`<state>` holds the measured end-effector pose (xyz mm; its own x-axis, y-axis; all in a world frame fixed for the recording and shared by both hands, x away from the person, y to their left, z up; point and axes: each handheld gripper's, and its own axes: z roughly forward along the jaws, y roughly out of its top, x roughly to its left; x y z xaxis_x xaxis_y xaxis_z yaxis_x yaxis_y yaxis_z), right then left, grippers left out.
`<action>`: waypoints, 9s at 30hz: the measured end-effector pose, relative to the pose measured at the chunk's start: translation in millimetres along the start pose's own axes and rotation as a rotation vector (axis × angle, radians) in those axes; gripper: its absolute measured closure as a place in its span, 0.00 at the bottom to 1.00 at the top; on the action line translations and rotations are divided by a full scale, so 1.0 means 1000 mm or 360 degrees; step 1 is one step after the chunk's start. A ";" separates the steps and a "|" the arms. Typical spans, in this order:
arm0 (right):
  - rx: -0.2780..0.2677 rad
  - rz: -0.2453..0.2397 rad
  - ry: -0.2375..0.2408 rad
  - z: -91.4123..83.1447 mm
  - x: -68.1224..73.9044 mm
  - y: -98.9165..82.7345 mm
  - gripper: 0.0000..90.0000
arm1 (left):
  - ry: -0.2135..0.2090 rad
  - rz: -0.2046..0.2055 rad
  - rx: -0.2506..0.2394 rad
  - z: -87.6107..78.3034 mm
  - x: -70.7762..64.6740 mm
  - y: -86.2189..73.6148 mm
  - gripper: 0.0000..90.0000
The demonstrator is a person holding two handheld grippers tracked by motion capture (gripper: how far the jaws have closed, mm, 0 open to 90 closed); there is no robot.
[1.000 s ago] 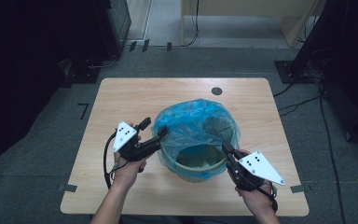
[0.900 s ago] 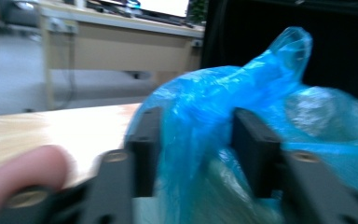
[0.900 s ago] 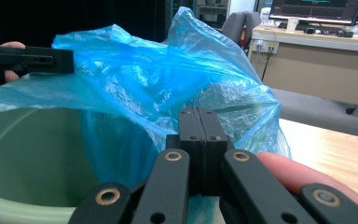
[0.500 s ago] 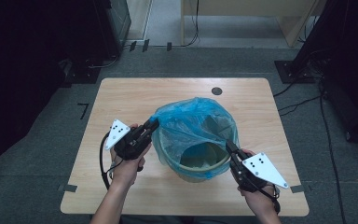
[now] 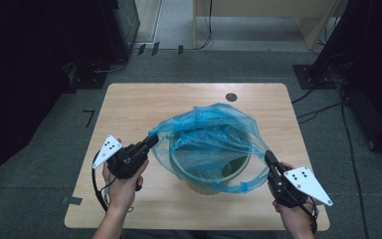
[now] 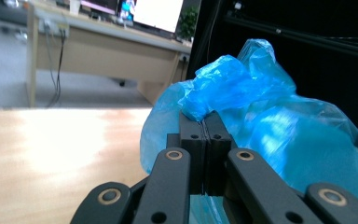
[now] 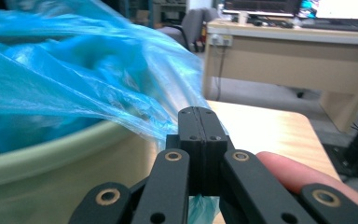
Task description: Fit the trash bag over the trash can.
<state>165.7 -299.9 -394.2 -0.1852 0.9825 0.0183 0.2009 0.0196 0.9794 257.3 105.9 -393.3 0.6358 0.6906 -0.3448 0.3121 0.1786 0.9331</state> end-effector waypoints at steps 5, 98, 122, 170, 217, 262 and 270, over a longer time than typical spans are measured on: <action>0.0077 0.0057 -0.0051 0.011 -0.011 -0.012 1.00 | 0.0017 -0.0080 -0.0002 0.002 0.014 -0.024 0.99; -0.0134 -0.0159 0.0452 -0.002 -0.027 -0.034 0.49 | -0.0054 0.0340 0.0067 -0.019 0.022 -0.051 0.21; -0.0143 -0.0161 0.0380 0.023 -0.009 -0.002 0.75 | 0.0072 0.0534 -0.0145 0.003 -0.023 -0.014 0.79; 0.0403 0.0291 0.0076 0.107 -0.045 -0.066 0.59 | 0.0292 -0.0110 0.0514 0.052 0.051 -0.095 0.90; 0.0050 0.0030 0.0638 0.031 0.016 -0.064 0.00 | 0.0135 0.0015 0.0569 0.039 0.025 -0.113 0.92; 0.0650 0.0193 0.0714 0.045 -0.038 -0.114 0.28 | 0.0333 -0.0003 0.0649 0.031 0.048 -0.112 0.34; 0.0551 0.0094 0.0602 0.035 -0.053 -0.102 0.43 | 0.0412 0.0012 0.0649 0.030 0.045 -0.105 0.17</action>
<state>188.2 -347.8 -502.3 -0.4858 0.8495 0.2057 0.5165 0.0891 0.8516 274.2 97.1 -509.9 0.4586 0.8518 -0.2533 0.5925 -0.0807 0.8015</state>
